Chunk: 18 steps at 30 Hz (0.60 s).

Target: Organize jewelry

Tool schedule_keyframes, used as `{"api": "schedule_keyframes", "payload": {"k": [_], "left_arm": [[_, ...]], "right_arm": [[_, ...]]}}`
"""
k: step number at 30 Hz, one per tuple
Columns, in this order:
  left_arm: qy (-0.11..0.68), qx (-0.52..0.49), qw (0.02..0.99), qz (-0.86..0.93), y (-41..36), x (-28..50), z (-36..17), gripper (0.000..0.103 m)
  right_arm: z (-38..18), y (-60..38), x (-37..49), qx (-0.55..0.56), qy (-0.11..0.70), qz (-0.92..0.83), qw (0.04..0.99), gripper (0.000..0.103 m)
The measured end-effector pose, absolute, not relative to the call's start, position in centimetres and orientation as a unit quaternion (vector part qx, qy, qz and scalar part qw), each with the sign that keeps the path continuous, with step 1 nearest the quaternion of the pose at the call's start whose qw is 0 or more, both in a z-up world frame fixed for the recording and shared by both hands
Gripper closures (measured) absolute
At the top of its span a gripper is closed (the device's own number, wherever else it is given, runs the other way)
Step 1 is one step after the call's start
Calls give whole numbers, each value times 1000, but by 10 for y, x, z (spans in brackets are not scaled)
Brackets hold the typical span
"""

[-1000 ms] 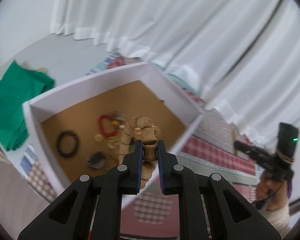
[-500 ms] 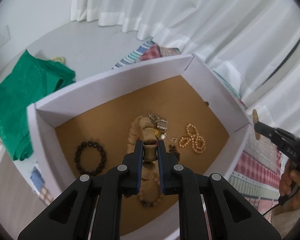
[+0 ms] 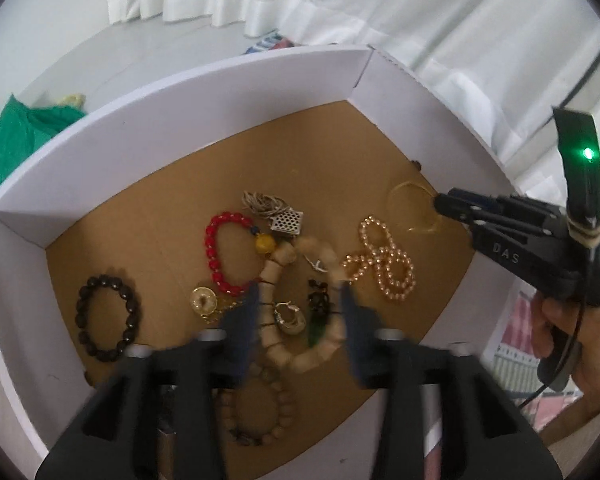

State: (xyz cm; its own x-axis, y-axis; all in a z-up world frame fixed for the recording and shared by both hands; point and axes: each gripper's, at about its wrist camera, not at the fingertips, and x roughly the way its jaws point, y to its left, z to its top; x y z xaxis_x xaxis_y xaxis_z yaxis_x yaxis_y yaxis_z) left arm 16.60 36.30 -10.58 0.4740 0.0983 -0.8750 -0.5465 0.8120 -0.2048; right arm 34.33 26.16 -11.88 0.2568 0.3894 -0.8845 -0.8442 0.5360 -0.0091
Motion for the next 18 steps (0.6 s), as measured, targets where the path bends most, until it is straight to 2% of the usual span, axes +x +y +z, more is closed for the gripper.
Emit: {"api": "schedule_keyframes", "payload": {"k": [1,2,8,10,11,18], "left_arm": [[468,-224,831,201,358,164,-102,33],[462,-211,836,208,354,161,-98,28],[433,-170,847,257,337,145,-76,4],[418,-155,851,276,330,140,-66,3],[410,-146,854,285,326,136,-60,3],[388,-159,857,299,318,115,-40,3]], "right_arm": [[-119,261,342,-248,449,410,754,65],[-116,258,341,-241,447,410,757,58],[-81,235,329,-198,429,417,776,54],[-69,228,323,-192,426,417,779,41],[-64,226,319,-191,426,419,779,39],[-45,210,274,-212,419,438,767,38]]}}
